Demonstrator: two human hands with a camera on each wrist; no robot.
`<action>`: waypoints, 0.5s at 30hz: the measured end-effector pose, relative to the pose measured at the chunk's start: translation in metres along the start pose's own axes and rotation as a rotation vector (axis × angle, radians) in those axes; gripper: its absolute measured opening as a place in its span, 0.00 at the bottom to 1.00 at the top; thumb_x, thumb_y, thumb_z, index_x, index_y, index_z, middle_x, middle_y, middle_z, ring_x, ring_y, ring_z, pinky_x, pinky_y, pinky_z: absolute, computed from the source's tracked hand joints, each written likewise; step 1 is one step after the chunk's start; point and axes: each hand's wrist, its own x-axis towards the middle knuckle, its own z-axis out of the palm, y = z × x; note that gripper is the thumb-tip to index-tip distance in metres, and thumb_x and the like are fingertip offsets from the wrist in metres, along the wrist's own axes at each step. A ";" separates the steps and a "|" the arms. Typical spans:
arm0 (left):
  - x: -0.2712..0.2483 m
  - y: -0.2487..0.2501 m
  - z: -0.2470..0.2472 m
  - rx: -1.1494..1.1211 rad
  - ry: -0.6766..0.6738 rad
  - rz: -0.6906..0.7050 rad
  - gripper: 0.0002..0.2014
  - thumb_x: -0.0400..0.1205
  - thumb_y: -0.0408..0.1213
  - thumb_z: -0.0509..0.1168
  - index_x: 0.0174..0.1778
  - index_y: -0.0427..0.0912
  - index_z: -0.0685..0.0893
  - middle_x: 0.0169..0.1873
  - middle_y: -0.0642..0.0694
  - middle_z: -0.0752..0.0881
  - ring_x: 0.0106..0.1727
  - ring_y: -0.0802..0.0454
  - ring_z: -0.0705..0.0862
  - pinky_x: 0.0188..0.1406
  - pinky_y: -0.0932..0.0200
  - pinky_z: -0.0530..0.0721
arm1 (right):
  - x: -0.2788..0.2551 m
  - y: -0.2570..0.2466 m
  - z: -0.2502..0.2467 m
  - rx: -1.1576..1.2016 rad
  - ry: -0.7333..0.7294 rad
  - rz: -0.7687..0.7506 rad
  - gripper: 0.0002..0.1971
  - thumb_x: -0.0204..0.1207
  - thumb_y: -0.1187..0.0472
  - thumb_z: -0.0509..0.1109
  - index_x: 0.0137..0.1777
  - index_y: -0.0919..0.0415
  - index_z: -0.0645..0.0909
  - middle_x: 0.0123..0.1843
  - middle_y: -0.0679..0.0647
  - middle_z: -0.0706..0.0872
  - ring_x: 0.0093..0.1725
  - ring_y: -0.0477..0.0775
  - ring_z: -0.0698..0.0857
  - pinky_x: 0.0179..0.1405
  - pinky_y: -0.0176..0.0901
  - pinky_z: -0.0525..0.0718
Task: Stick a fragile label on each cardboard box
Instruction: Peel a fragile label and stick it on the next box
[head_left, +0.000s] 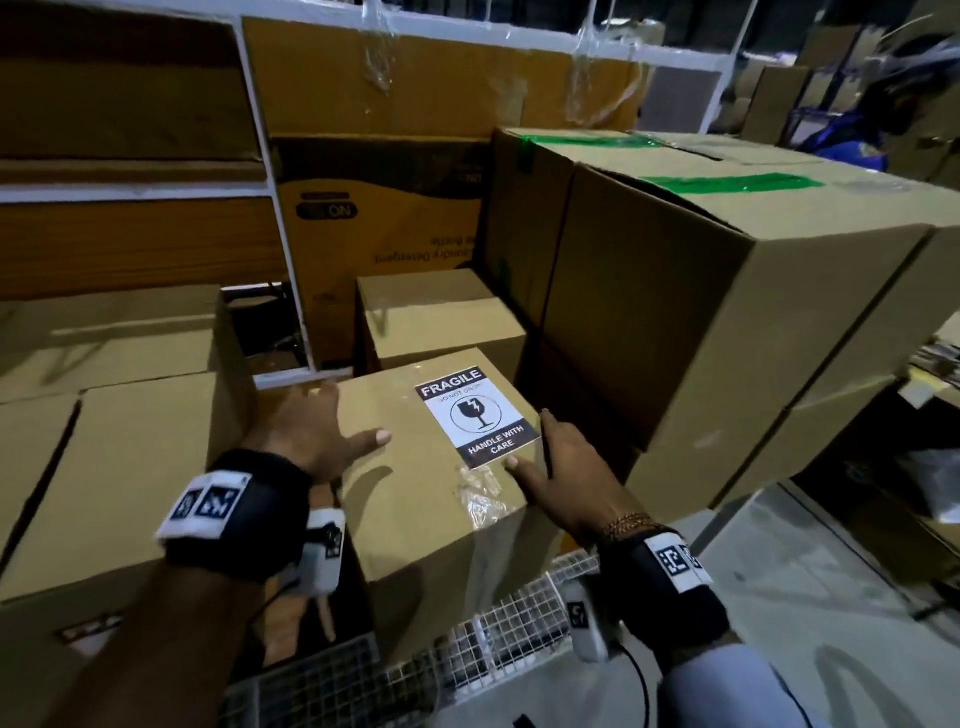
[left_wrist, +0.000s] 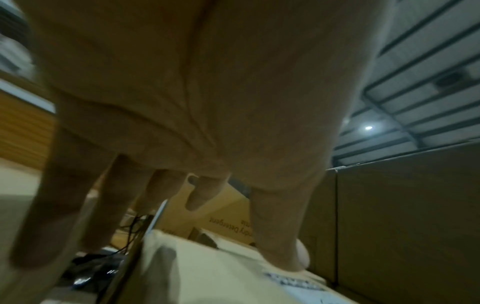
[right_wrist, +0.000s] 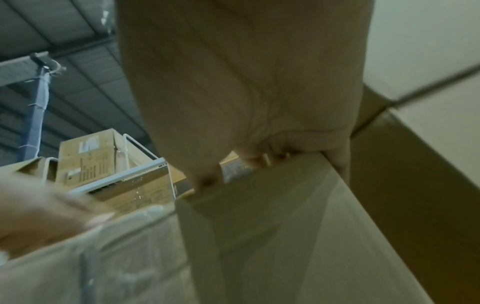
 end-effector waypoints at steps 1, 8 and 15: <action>-0.007 -0.009 0.010 -0.049 -0.023 -0.043 0.47 0.77 0.68 0.70 0.86 0.46 0.64 0.77 0.39 0.78 0.73 0.39 0.79 0.66 0.46 0.82 | 0.000 0.003 0.002 0.019 -0.001 0.010 0.48 0.84 0.35 0.66 0.93 0.59 0.48 0.84 0.58 0.70 0.80 0.59 0.73 0.79 0.54 0.74; -0.064 -0.002 0.031 -0.444 -0.114 -0.089 0.33 0.78 0.55 0.77 0.77 0.47 0.76 0.70 0.48 0.85 0.68 0.44 0.83 0.68 0.46 0.82 | -0.002 0.014 -0.003 0.125 0.051 0.007 0.35 0.66 0.28 0.76 0.66 0.47 0.78 0.61 0.47 0.88 0.59 0.54 0.87 0.59 0.60 0.89; -0.124 0.008 0.014 -0.538 0.100 -0.151 0.40 0.73 0.50 0.82 0.78 0.49 0.71 0.71 0.48 0.83 0.71 0.45 0.81 0.69 0.40 0.83 | -0.046 0.002 -0.020 0.235 0.249 -0.083 0.44 0.67 0.30 0.79 0.76 0.55 0.73 0.67 0.51 0.81 0.64 0.53 0.82 0.63 0.56 0.84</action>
